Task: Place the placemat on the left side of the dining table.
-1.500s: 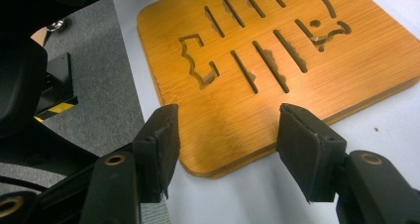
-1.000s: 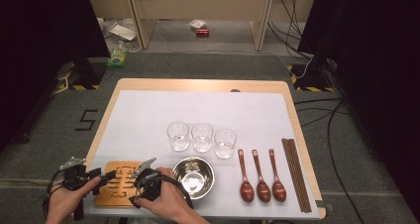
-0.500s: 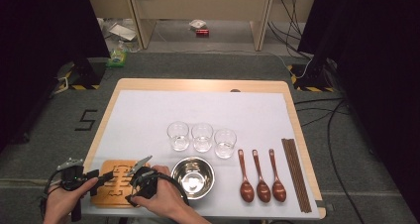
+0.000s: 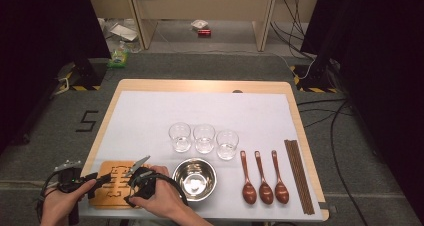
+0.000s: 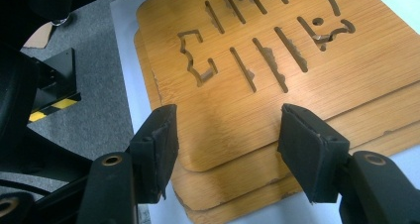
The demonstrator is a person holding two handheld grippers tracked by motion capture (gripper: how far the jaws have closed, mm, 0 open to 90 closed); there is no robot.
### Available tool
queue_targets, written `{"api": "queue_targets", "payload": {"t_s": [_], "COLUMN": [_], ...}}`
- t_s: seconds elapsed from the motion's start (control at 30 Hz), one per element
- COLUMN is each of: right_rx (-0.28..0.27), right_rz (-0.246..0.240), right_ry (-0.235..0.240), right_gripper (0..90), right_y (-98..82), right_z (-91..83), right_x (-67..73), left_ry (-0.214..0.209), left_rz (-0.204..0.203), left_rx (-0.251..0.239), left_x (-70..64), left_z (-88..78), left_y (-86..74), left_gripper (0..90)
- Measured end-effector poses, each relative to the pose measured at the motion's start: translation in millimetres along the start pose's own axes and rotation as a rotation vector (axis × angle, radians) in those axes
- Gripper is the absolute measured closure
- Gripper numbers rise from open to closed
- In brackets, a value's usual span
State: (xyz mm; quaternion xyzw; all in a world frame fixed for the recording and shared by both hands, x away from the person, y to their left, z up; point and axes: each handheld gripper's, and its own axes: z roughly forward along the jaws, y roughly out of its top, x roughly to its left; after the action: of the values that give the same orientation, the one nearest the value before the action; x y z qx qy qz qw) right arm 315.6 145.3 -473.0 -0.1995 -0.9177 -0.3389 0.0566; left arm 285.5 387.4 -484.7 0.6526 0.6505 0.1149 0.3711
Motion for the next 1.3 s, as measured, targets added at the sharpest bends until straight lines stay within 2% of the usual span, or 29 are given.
{"api": "queue_targets", "payload": {"t_s": [0.1, 0.37, 0.47, 0.5, 0.6, 0.7, 0.8, 0.87, 0.9, 0.97, 1.0, 1.13, 1.2, 1.23, 1.3], "right_rx": [-0.002, -0.001, -0.016, -0.018, -0.023, -0.022, -0.020, -0.022, -0.021, -0.020, -0.023, -0.027, -0.038, -0.038, -0.050], "right_rz": [-0.008, -0.008, -0.013, -0.012, -0.011, -0.013, -0.002, -0.015, -0.003, -0.006, -0.017, -0.023, -0.034, -0.022, -0.046], "right_ry": [-0.003, -0.005, -0.007, -0.008, -0.009, -0.008, -0.008, -0.011, -0.007, -0.007, -0.011, -0.021, -0.024, -0.025, -0.035], "right_gripper": [40.9, 41.2, 41.3, 41.4, 41.5, 42.0, 42.2, 42.3, 42.4, 42.5, 42.6, 42.7, 42.7, 42.7, 42.8], "right_y": [0.3, -0.3, -1.3, -1.4, -1.7, -1.7, -2.2, -2.4, -2.8, -3.1, -3.0, -2.7, -2.4, -2.4, -2.3], "right_z": [0.5, 0.2, 0.9, 1.1, 1.5, 1.5, 1.3, 1.3, 1.1, 0.3, -0.4, -6.5, -10.9, -13.6, -19.4], "right_x": [-0.2, -0.1, -1.2, -1.1, -1.2, -1.7, -1.2, -1.9, -1.5, -1.7, -2.2, -1.8, -2.3, -1.6, -3.2], "left_ry": [-0.003, -0.072, -0.218, -0.233, -0.227, -0.270, -0.277, -0.279, -0.283, -0.313, -0.314, -0.346, -0.327, -0.316, -0.309], "left_rz": [-0.018, -0.063, -0.125, -0.131, -0.107, -0.108, -0.108, -0.114, -0.120, -0.150, -0.153, -0.166, -0.145, -0.134, -0.127], "left_rx": [-0.021, -0.154, -0.190, -0.198, -0.187, -0.169, -0.172, -0.178, -0.180, -0.186, -0.189, -0.231, -0.244, -0.252, -0.262], "left_x": [0.4, -7.7, -11.8, -14.0, -19.2, -22.5, -24.3, -24.3, -24.0, -23.6, -23.7, -27.1, -29.5, -30.7, -31.9], "left_z": [-4.3, -26.6, -28.4, -27.9, -26.0, -22.2, -20.3, -19.7, -19.6, -19.8, -20.3, -24.4, -27.2, -28.6, -30.0], "left_y": [1.7, 11.8, 12.8, 13.1, 13.2, 11.8, 11.0, 10.7, 10.4, 10.0, 10.1, 12.0, 13.1, 13.5, 13.9], "left_gripper": [42.0, 49.2, 54.7, 55.7, 58.5, 64.2, 71.4, 75.4, 78.4, 81.4, 82.3, 85.4, 85.9, 85.9, 85.9]}}
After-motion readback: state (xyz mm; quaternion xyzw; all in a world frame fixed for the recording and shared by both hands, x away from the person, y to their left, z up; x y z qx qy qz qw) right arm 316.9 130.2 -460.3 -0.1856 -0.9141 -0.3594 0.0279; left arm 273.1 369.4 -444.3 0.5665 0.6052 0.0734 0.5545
